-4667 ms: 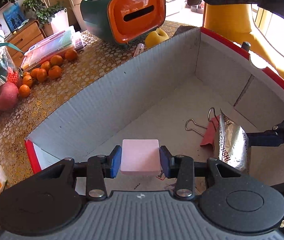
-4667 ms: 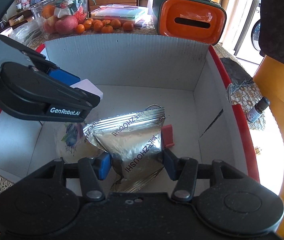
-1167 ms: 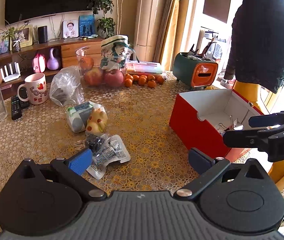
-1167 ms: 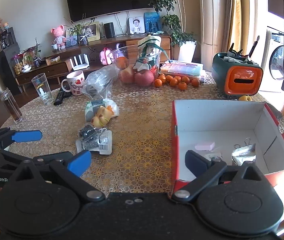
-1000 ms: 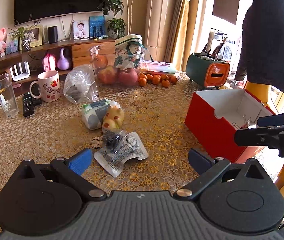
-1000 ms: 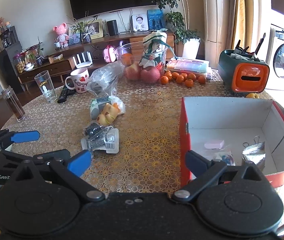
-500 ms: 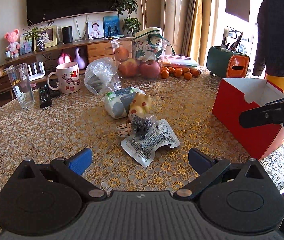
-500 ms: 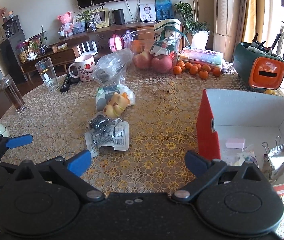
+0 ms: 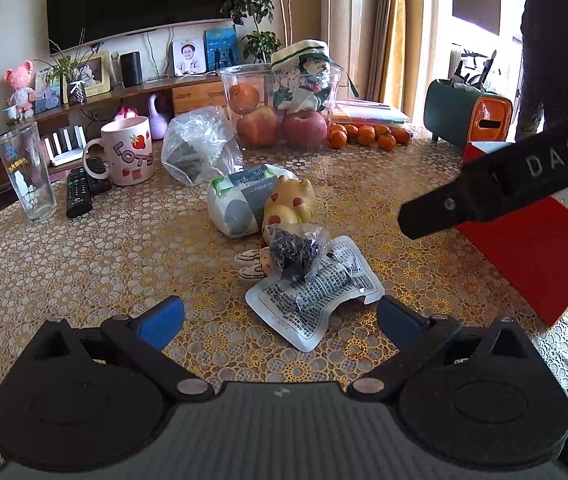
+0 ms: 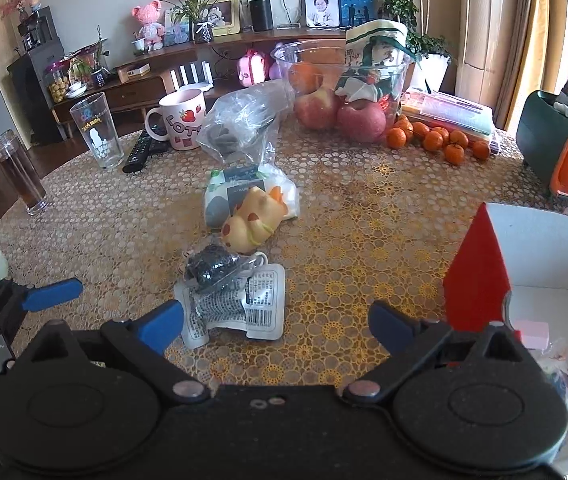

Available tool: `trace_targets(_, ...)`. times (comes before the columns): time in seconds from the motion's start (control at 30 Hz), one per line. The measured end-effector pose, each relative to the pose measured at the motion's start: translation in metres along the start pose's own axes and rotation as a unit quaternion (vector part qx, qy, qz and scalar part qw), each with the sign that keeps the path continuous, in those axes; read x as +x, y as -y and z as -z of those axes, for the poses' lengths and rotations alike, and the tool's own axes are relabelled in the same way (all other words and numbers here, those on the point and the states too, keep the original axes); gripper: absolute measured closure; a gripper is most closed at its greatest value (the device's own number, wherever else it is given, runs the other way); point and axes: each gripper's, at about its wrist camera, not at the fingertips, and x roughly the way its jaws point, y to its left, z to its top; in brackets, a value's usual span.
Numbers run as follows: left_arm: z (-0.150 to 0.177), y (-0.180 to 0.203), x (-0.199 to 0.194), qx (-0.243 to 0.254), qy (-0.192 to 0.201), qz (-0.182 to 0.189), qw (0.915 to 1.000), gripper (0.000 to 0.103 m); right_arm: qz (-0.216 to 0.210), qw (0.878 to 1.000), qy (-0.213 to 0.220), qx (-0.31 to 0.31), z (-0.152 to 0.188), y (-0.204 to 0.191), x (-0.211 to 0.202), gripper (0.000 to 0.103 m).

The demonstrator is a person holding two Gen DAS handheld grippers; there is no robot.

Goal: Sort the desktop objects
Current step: 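Grasp the black bead packet with the right tool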

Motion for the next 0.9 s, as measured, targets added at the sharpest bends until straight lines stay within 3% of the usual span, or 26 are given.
trace_targets(0.67,0.003,0.006,0.072,0.040,-0.036,0.032,0.9980,0.000,-0.034,0.998,-0.041,-0.035,-0.027,-0.032,0.081,0.006)
trace_targets(0.9,0.007,0.001,0.083,0.034,-0.047,0.038,0.9976,0.000,-0.029,0.997,-0.056,-0.035,-0.029,-0.034,0.103,0.017)
